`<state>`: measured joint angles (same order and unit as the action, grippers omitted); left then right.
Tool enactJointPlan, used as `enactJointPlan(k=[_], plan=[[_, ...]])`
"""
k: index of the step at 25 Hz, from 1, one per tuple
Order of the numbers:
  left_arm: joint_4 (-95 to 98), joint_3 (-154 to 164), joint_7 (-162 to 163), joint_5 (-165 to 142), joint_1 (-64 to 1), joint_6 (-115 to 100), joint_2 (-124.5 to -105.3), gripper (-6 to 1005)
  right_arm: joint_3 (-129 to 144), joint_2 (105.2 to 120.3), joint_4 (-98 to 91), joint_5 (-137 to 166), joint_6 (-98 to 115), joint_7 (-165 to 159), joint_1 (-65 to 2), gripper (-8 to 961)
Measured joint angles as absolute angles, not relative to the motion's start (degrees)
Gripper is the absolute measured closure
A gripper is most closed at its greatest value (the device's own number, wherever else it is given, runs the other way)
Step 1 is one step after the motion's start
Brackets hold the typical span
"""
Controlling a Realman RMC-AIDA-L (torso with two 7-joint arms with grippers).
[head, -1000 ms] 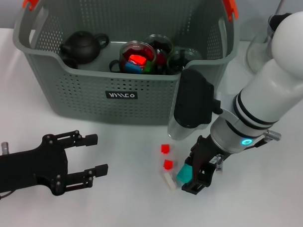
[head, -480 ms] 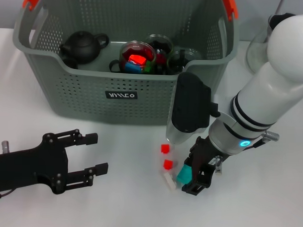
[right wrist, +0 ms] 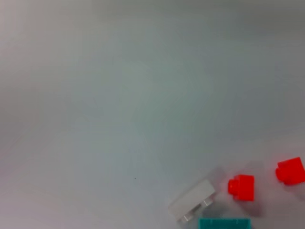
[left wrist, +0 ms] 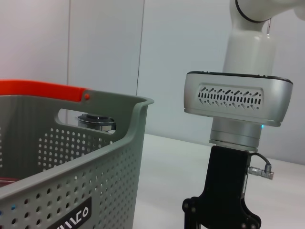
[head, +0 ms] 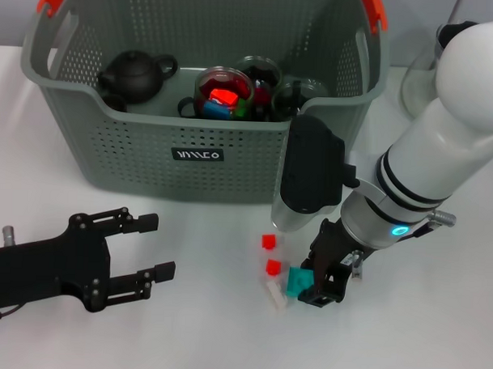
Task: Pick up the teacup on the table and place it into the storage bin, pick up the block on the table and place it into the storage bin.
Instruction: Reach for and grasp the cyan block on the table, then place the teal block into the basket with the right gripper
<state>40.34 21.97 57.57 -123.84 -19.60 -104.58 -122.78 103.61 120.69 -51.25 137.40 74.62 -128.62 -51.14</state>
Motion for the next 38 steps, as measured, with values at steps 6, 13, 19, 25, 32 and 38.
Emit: enactJointPlan(k=[6,13,19,25,32,38], plan=[[40.34,21.97,57.57,-123.84,-19.71,-104.57,-122.69,297,102.98,120.46,-53.24,137.18,75.51,-128.98,-50.47,527],[40.34,21.34,57.57,-123.84,-19.46,-104.58,-122.69,297,89.88,120.14,-69.72,136.68,85.85,-125.31,-42.14,526],[40.34,20.72,57.56,-123.84,-19.65,-104.59,-122.61,297,72.03,120.05,-77.88,124.68,94.51,-117.32,-35.7,526],[40.34,20.5,57.57,-123.84,-20.31,-104.6,-122.52,296,60.46,120.07,-73.38,105.64,98.47,-106.79,-33.37,527],[40.34,20.47,58.14,-123.84,-20.93,-104.61,-122.59,296,58.52,120.29,-70.94,94.55,89.77,-103.24,-34.38,526],[40.34,20.48,58.15,-123.84,-20.98,-104.66,-122.79,296,58.17,119.53,-72.32,97.25,77.69,-111.11,-39.73,526]])
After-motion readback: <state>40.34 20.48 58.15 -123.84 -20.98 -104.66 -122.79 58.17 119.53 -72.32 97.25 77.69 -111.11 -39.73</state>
